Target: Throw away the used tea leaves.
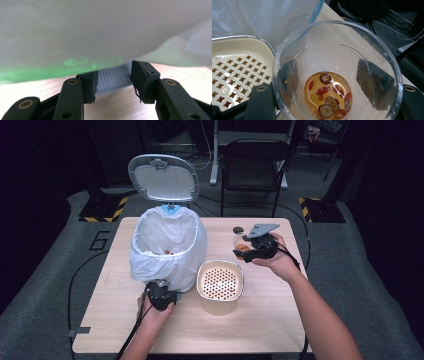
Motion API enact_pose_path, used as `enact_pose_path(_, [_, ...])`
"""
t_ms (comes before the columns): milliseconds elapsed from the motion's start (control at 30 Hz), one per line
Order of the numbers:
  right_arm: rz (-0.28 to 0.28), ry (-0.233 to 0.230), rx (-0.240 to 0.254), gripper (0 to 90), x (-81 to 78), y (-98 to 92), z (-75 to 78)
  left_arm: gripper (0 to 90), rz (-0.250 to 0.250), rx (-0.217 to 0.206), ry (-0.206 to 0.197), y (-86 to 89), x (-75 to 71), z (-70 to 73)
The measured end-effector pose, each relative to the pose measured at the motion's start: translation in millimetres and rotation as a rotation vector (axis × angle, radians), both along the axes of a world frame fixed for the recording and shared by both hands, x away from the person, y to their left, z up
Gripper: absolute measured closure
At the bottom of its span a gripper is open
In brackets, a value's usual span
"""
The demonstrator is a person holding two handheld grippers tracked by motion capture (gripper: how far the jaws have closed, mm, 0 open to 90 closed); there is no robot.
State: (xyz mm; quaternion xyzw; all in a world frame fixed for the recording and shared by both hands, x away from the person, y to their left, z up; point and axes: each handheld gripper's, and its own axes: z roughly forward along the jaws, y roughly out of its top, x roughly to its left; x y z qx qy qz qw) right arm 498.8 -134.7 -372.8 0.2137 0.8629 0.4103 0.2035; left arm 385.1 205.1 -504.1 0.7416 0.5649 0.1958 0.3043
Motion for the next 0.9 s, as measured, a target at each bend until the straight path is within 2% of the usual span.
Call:
enact_pose_path(200, [0.027,-0.057,0.0,33.8,-2.5,4.1,1.0,56.7,0.002,0.002,-0.001,0.1,0.0,-0.1])
enact_pose_path(400, [0.057,-0.114,0.001,34.1,-5.9,8.1,3.2,56.7,-0.017,0.013,0.009,1.2,-0.4,1.0])
enact_pose_path(467, [0.066,-0.129,-0.002,34.2,-7.1,9.6,3.4,56.7,-0.038,0.043,0.02,3.5,-0.2,1.9])
enact_pose_path(500, [0.073,-0.14,-0.007,34.3,-7.7,10.4,3.4,56.7,-0.023,0.042,0.03,2.9,-1.1,2.1])
enact_pose_path(567, [0.084,-0.158,-0.019,34.4,-8.8,12.0,3.4,56.7,-0.012,0.011,0.006,0.9,-0.4,0.7])
enact_pose_path(633, [0.095,-0.173,-0.029,34.6,-9.5,13.4,3.5,56.7,-0.023,0.018,0.01,1.7,-0.4,1.2])
enact_pose_path(700, [0.102,-0.186,-0.036,34.7,-9.8,14.5,3.4,56.7,-0.004,0.011,0.017,0.5,-1.6,1.5])
enact_pose_path(900, [0.125,-0.214,-0.054,35.0,-11.1,18.8,2.1,56.7,-0.007,0.01,0.016,0.7,-1.5,1.3])
